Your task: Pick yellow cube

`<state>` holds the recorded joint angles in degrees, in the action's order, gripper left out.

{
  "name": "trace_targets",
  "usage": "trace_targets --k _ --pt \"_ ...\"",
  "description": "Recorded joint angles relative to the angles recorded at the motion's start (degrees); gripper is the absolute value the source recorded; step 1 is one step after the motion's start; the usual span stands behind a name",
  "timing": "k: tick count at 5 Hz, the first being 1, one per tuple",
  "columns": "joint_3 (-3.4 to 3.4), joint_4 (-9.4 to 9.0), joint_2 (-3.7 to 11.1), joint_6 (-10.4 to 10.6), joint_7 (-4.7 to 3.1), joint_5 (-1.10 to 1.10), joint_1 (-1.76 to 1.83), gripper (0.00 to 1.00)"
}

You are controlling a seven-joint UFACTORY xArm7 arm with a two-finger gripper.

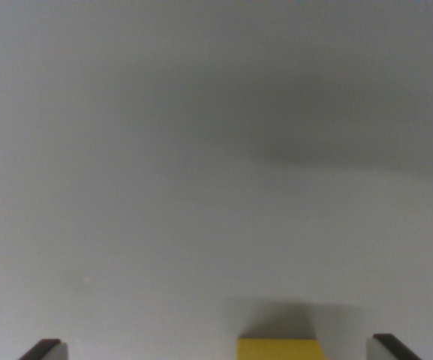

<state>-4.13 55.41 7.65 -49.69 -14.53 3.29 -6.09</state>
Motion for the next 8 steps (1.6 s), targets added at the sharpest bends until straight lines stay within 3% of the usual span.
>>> trace_targets --k 1,2,3,4,5,6,7,8 --pt "0.00 0.00 0.00 0.0 0.00 0.00 0.00 0.00" --pt "-0.34 -2.02 0.63 2.4 -0.78 0.22 -0.20 0.00" --pt "-0.34 -2.02 0.63 2.4 -0.78 0.22 -0.20 0.00" --pt "-0.65 -3.93 1.22 4.7 -1.52 0.42 -0.39 0.00" --pt "-0.65 -3.93 1.22 4.7 -1.52 0.42 -0.39 0.00" --pt "-0.94 -5.64 1.75 6.8 -2.18 0.61 -0.56 0.00" --pt "-0.94 -5.64 1.75 6.8 -2.18 0.61 -0.56 0.00" --pt "-1.21 -7.29 2.26 8.7 -2.82 0.79 -0.72 0.00"
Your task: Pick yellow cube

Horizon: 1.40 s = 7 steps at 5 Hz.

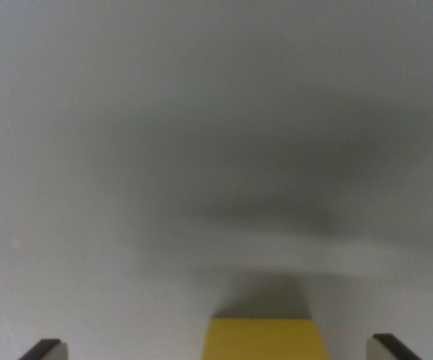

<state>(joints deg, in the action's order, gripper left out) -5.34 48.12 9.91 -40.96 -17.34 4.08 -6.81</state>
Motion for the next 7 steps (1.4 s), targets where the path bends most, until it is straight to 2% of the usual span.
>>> trace_targets --k 1,2,3,4,5,6,7 --pt "0.00 0.00 0.00 0.0 0.00 0.00 0.00 0.00" --pt "-0.25 -1.48 0.46 1.8 -0.57 0.16 -0.15 0.00" --pt "-0.25 -1.48 0.46 1.8 -0.57 0.16 -0.15 0.00" --pt "-0.46 -2.78 0.86 3.3 -1.07 0.30 -0.28 0.00" --pt "-0.46 -2.78 0.86 3.3 -1.07 0.30 -0.28 0.00" --pt "-0.65 -3.90 1.21 4.7 -1.51 0.42 -0.39 0.00" --pt "-0.65 -3.90 1.21 4.7 -1.51 0.42 -0.39 0.00"
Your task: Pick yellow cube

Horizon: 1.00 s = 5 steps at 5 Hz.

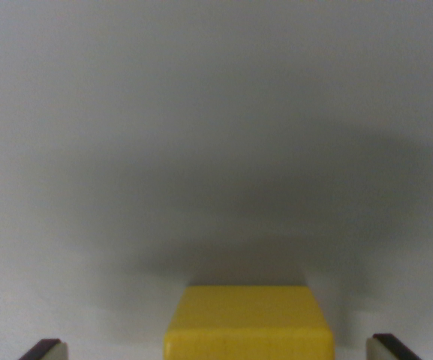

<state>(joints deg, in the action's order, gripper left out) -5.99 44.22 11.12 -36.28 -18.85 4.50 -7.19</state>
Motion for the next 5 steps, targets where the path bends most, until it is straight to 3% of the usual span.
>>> trace_targets --k 5 --pt "-0.31 -1.87 0.58 2.2 -0.72 0.20 -0.18 0.00"
